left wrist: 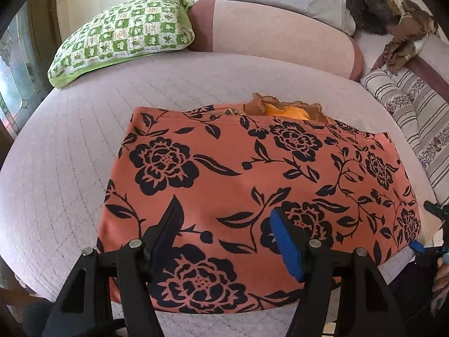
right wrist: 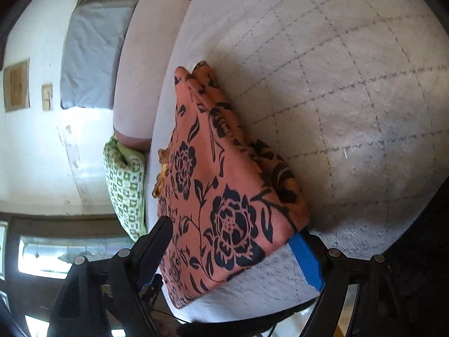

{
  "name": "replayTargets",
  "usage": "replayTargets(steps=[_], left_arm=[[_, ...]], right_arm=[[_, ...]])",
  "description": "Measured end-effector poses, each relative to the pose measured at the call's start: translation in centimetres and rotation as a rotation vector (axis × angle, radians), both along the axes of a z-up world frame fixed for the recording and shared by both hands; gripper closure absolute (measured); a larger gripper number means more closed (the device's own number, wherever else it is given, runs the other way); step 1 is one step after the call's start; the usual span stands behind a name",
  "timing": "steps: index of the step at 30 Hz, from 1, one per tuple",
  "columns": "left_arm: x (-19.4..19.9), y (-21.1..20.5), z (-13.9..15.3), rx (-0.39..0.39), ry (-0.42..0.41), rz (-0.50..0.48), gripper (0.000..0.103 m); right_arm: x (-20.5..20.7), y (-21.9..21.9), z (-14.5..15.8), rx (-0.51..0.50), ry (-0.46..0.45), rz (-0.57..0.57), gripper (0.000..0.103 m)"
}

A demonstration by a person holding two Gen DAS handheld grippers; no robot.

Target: Fold small clothes

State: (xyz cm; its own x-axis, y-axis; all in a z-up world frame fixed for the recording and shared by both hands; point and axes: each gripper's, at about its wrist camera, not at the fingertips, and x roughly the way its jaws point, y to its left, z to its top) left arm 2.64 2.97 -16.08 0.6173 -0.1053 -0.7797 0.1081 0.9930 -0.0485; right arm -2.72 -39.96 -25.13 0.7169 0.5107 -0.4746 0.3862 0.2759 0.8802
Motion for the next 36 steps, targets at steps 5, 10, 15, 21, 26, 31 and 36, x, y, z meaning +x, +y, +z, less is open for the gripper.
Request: replayTargets(steps=[5, 10, 15, 21, 26, 31, 36], left_arm=[[0.1, -0.8, -0.1, -0.009, -0.001, -0.013, 0.035], [0.7, -2.1, -0.4, 0.007, -0.004, -0.035, 0.035], [1.1, -3.5, -0.3, 0.01, -0.021, -0.063, 0.035], [2.2, -5.3, -2.4, 0.093, 0.025, -0.082, 0.035], [1.4, -5.5, -0.4, 0.053, -0.079, -0.084, 0.034], [3.0, -6.8, -4.6, 0.131, -0.022, -0.128, 0.029], [3.7, -5.1, -3.9, 0.008, 0.024, -0.114, 0.031]], right_arm=[[-0.8, -1.1, 1.4, -0.024, -0.052, -0.045, 0.024], [-0.2, -0.6, 0.3, -0.023, -0.015, -0.017, 0.023], [0.1, -0.1, 2.7, -0.133, -0.082, 0.007, 0.039], [0.7, 0.1, 1.4, -0.095, -0.005, 0.009, 0.038], [1.6, 0.5, 2.2, -0.165, -0.014, 0.019, 0.036], [3.6, 2.1, 2.5, -0.286, 0.02, 0.092, 0.083], [4.6, 5.8, 10.0, -0.49, -0.106, 0.154, 0.088]])
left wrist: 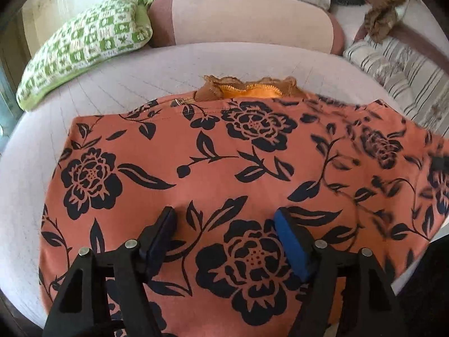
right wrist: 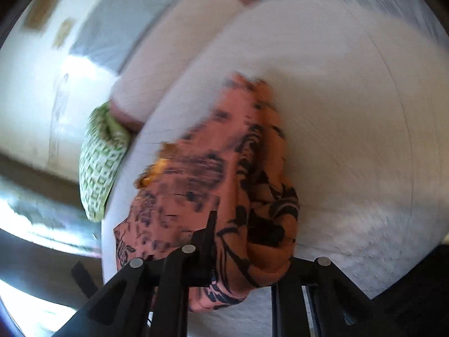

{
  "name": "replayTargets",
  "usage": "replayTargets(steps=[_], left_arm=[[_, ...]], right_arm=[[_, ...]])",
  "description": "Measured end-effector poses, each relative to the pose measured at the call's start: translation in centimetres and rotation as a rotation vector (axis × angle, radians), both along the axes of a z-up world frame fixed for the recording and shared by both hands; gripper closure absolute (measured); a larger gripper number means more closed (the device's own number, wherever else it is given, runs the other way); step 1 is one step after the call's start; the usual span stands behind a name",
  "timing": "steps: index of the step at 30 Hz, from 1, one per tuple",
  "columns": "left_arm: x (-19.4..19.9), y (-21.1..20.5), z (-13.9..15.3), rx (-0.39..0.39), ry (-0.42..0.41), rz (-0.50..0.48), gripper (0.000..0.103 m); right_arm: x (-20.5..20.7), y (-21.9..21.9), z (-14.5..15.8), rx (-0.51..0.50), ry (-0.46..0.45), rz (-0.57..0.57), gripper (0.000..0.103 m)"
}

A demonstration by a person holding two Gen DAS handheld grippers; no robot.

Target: Fold small clothes

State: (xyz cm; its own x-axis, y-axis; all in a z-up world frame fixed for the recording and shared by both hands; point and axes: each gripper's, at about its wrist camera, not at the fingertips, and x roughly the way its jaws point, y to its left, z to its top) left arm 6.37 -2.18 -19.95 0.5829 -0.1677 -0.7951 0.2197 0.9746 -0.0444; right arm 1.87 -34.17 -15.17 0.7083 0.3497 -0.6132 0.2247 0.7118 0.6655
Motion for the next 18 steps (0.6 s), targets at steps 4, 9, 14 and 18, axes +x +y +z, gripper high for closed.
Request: replayTargets(steps=[4, 9, 14, 18], left_arm=[[-1.9, 5.2, 4.0, -0.205, -0.066, 0.113, 0.031], [-6.8, 14.6, 8.1, -0.293, -0.234, 0.305, 0.031], [-9.6, 22.3, 6.9, -0.289, -0.217, 0.479, 0.031], [-10.8, 25.7, 4.9, -0.31, -0.155, 0.531, 0.031]], right_arm=[[1.2, 7.3, 8.5, -0.182, -0.161, 0.141, 0.089], [1.9, 20.6, 13.3, -0.329, -0.286, 0.377, 0.089], [4.6, 33.4, 6.6, -0.374, -0.15, 0.64, 0.089], [6.3, 38.2, -1.3, -0.409, 0.019, 0.73, 0.085]])
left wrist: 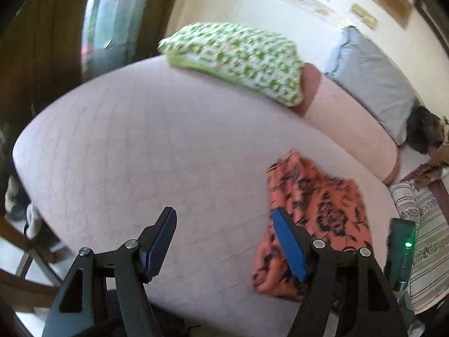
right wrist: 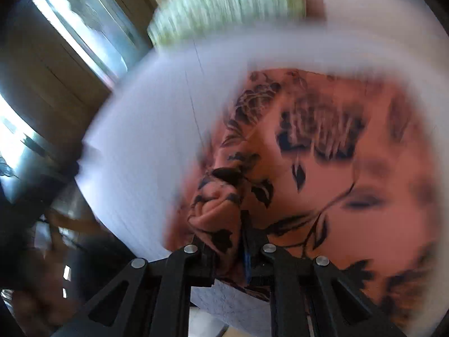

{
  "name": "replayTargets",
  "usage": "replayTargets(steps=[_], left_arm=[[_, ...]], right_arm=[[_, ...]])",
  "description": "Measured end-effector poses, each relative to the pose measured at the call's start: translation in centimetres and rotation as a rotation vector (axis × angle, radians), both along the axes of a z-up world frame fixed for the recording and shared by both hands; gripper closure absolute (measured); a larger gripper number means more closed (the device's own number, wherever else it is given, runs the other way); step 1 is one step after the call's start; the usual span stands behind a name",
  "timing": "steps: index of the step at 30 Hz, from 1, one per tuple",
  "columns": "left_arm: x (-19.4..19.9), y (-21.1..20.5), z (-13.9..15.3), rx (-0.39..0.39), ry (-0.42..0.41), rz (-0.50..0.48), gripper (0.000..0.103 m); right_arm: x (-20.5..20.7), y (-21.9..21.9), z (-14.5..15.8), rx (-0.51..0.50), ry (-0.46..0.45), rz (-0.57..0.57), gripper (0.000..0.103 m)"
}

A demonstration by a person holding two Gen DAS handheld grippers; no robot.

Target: Fold small clothes

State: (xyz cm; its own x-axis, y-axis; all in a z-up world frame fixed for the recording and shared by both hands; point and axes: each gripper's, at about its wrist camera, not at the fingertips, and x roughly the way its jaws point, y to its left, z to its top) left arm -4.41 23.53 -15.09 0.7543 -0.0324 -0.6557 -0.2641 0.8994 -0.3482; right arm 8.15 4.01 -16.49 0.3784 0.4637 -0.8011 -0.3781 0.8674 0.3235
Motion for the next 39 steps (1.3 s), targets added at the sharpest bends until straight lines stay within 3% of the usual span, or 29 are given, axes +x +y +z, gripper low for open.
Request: replayTargets(steps=[9, 12, 13, 14, 16, 21, 27, 30, 31, 32, 34, 37, 39], left_arm=[[-0.6, -0.7, -0.4, -0.052, -0.004, -0.065, 0.031], [-0.2, -1.3, -0.2, -0.084, 0.01, -0.096, 0.031], [0.0, -1.5, -0.2, -0.093, 0.017, -0.107, 0.031], [0.1, -1.6, -0.2, -0.108, 0.022, -0.118, 0.031], [0.3, -2.4, -0.1, -0.138, 0.036, -0.151, 0.031], [1.1, -6.5, -0.7, -0.117, 0.07, -0.232, 0.031], [2.5, -10.8, -1.7, -0.077, 0.12, -0.29, 0.031], [3.1, -11.7, -2.2, -0.073, 0.143, -0.305, 0.056], [3.3, -11.8, -2.3, -0.06, 0.152, -0.3, 0.077], [3.4, -11.6, -2.4, -0.067, 0.16, -0.298, 0.086], [3.4, -10.9, -2.2, -0.092, 0.155, -0.271, 0.091], [1.5, -10.3, 0.5, -0.012, 0.047, -0.22, 0.093], [0.8, -10.0, 1.2, 0.022, 0.022, -0.217, 0.092]], right_arm=[[-1.5, -2.2, 3.2, 0.097, -0.058, 0.038, 0.085], [-1.5, -2.9, 2.4, 0.126, -0.039, 0.048, 0.081], [-1.4, -3.3, 1.8, 0.138, -0.015, 0.042, 0.072], [-1.8, -4.1, 1.5, 0.174, -0.001, 0.042, 0.055], [-3.1, -5.7, 1.6, 0.244, -0.009, 0.049, 0.031], [-5.9, -12.0, 2.7, 0.334, -0.065, -0.06, 0.03], [-6.8, -17.7, 2.5, 0.4, -0.071, -0.187, 0.03], [-6.5, -18.8, 2.8, 0.426, -0.076, -0.207, 0.03], [-6.4, -19.0, 2.8, 0.433, -0.075, -0.209, 0.03], [-6.6, -19.4, 2.7, 0.438, -0.073, -0.211, 0.03], [-6.9, -19.9, 2.8, 0.448, -0.066, -0.215, 0.03], [-6.7, -20.0, 2.7, 0.452, -0.062, -0.217, 0.03], [-6.5, -19.7, 2.8, 0.454, -0.069, -0.212, 0.03]])
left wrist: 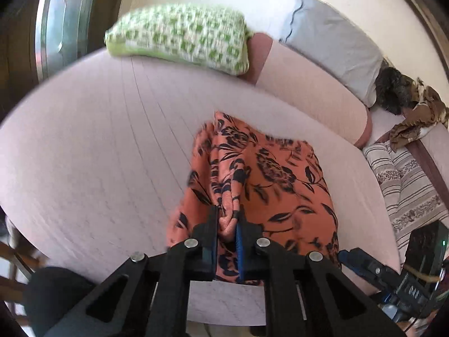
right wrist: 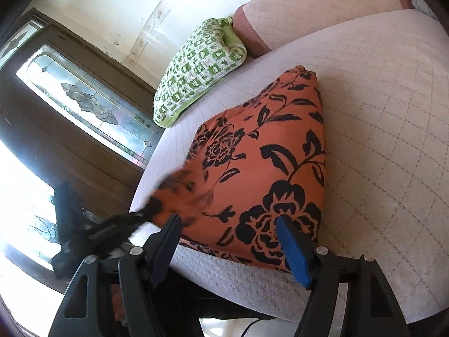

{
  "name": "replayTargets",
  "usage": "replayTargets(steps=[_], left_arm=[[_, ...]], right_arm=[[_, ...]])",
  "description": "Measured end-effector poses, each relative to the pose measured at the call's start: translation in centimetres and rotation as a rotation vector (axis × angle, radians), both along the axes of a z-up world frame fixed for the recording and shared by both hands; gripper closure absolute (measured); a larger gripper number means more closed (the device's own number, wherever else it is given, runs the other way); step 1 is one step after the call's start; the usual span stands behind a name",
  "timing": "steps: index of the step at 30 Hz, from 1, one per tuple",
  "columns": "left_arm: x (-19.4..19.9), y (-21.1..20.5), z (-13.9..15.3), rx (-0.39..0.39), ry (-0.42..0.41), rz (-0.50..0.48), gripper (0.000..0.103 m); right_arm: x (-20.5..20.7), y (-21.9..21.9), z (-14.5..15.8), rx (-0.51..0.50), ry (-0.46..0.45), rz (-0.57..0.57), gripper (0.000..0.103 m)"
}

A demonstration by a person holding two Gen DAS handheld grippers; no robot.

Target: Fold small clothes

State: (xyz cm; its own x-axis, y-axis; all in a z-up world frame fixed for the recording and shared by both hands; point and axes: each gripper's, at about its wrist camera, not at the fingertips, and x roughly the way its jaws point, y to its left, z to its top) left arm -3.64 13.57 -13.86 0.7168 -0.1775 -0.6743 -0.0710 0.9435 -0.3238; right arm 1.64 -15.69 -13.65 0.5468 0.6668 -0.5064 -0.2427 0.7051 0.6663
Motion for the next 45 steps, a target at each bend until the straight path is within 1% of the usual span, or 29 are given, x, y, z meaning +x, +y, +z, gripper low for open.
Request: replayTargets(steps=[1, 2, 3, 4, 5, 8, 9, 12, 16, 18, 22, 24, 25, 26, 28, 29, 30, 33, 36, 37, 38, 39, 40, 42, 44, 45], left_arm=[[0.3, 0.2, -0.9, 0.004, 0.034, -0.001, 0.092], [0.9, 0.6, -2.4, -0.001, 0.085, 0.006, 0.092], [1.5, 1.0, -4.3, -0.021, 0.15, 0.021, 0.092], [1.9, 1.6, -6.2, -0.062, 0.208, 0.03, 0.092], [1.6, 1.8, -6.7, -0.078, 0.198, 0.038, 0.091], [1.1, 1.1, -5.8, -0.034, 0.158, 0.022, 0.092], [1.1, 1.0, -5.8, -0.032, 0.157, 0.02, 0.092], [1.2, 1.2, -6.3, -0.062, 0.168, 0.024, 0.091], [0.9, 1.1, -6.1, -0.049, 0.156, 0.017, 0.092], [0.8, 1.1, -5.8, -0.052, 0.145, 0.023, 0.092], [-0.9, 0.9, -2.5, 0.001, 0.039, 0.046, 0.092], [-1.5, 0.8, -1.6, 0.034, 0.007, 0.059, 0.092], [-1.5, 0.7, -1.8, 0.052, 0.012, 0.059, 0.092], [-1.2, 0.9, -2.6, 0.059, 0.035, 0.061, 0.092], [-0.3, 1.9, -5.6, 0.0, 0.137, 0.079, 0.092], [-0.2, 2.1, -6.5, -0.017, 0.162, 0.082, 0.091], [-0.2, 2.2, -6.5, -0.019, 0.158, 0.083, 0.091], [-0.3, 1.7, -5.9, 0.016, 0.146, 0.067, 0.091], [-0.2, 2.0, -6.2, -0.004, 0.153, 0.068, 0.091], [-0.2, 2.0, -6.2, -0.004, 0.157, 0.066, 0.091], [-0.2, 2.1, -6.1, -0.004, 0.161, 0.065, 0.09], [-0.1, 2.2, -6.0, -0.011, 0.167, 0.065, 0.089], [-0.2, 2.2, -5.7, -0.027, 0.174, 0.067, 0.085], [0.2, 2.8, -4.6, -0.055, 0.161, 0.085, 0.084], [-0.1, 3.2, -2.0, -0.06, 0.093, 0.093, 0.084], [-0.1, 3.1, -0.5, -0.047, 0.042, 0.086, 0.084]], right_arm=[[0.1, 0.1, 0.0, -0.004, -0.001, 0.003, 0.03], [0.3, 0.2, -0.1, -0.008, -0.002, 0.003, 0.03], [0.5, 0.3, -0.2, -0.01, 0.005, 0.004, 0.03], [0.8, 0.4, -0.3, -0.012, 0.014, 0.007, 0.03], [1.1, 0.5, -0.3, -0.016, 0.022, 0.009, 0.03], [1.3, 0.4, 0.3, -0.037, 0.003, 0.007, 0.027], [1.5, 0.3, 0.4, -0.047, -0.001, 0.002, 0.027], [2.3, 0.0, 0.7, -0.056, 0.004, -0.017, 0.027], [3.2, -0.1, 0.6, -0.072, 0.011, -0.025, 0.026], [3.5, 0.0, 0.1, -0.092, 0.032, -0.025, 0.026], [3.6, -0.2, -0.3, -0.093, 0.041, -0.031, 0.026], [3.6, -0.3, -0.2, -0.092, 0.038, -0.033, 0.026], [3.6, -0.2, -0.1, -0.094, 0.034, -0.032, 0.026], [3.7, -0.1, 0.0, -0.1, 0.028, -0.027, 0.026], [3.8, 0.3, 0.1, -0.114, 0.027, -0.013, 0.026], [3.8, 0.5, 0.2, -0.119, 0.027, -0.005, 0.026], [3.8, 0.7, 0.3, -0.123, 0.021, 0.003, 0.026], [4.1, 1.2, 1.0, -0.147, -0.003, 0.016, 0.026], [5.0, 1.6, 1.1, -0.133, -0.006, 0.023, 0.025], [5.4, 1.8, 0.8, -0.125, -0.002, 0.03, 0.019], [6.0, 2.2, -0.1, -0.124, 0.028, 0.046, 0.016], [6.5, 2.4, -0.9, -0.136, 0.065, 0.05, 0.016], [6.6, 2.4, -1.4, -0.132, 0.084, 0.049, 0.015], [6.4, 2.3, -1.3, -0.115, 0.073, 0.051, 0.015], [6.4, 2.2, -1.4, -0.1, 0.076, 0.056, 0.014], [6.3, 2.0, -1.5, -0.092, 0.079, 0.057, 0.014]])
